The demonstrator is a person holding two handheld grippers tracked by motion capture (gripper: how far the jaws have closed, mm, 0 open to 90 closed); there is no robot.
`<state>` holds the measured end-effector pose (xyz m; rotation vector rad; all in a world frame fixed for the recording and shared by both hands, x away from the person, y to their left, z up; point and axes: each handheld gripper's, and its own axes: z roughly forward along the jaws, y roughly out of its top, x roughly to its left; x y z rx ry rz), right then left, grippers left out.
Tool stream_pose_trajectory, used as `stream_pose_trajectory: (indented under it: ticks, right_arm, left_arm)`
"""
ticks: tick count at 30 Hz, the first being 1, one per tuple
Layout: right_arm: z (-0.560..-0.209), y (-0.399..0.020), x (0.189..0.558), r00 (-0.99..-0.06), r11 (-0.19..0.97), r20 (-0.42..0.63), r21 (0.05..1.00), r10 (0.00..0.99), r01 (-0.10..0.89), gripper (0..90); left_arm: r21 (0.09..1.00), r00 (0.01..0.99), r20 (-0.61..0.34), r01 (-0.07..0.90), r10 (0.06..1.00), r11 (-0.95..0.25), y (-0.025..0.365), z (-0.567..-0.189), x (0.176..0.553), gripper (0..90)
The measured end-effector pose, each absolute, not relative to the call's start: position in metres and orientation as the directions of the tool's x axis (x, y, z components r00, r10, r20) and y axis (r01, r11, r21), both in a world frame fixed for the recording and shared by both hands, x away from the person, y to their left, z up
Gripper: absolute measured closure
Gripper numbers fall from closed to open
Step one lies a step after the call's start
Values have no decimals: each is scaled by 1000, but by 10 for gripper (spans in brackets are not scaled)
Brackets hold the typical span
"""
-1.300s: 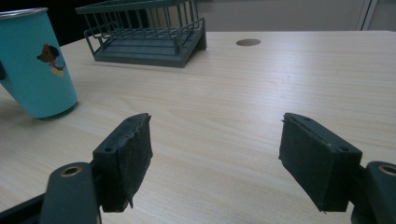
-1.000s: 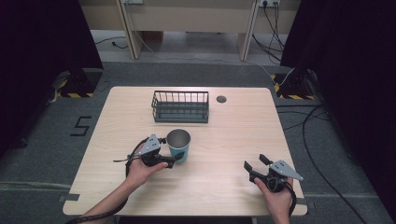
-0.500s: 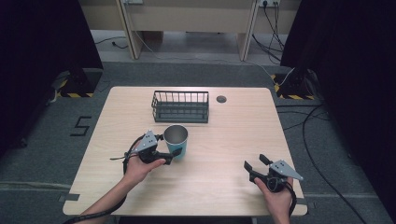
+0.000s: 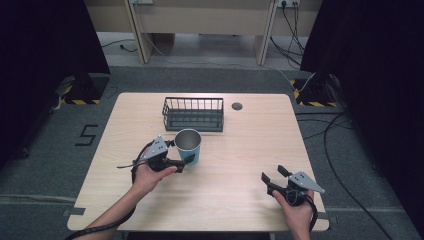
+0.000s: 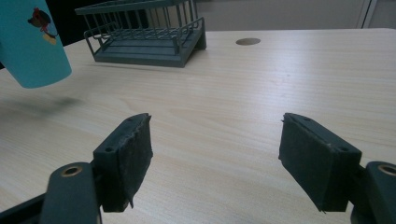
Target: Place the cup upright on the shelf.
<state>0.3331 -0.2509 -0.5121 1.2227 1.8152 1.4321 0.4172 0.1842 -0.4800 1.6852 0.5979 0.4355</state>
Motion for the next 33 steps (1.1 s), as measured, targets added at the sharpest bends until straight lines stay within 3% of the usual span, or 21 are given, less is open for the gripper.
stream_pose_trajectory:
  ticks: [33]
  right_arm:
    - [-512, -252, 333, -456, 26, 138, 942, 879, 335, 263]
  left_arm:
    - [987, 775, -14, 111, 631, -114, 188, -453, 435, 168]
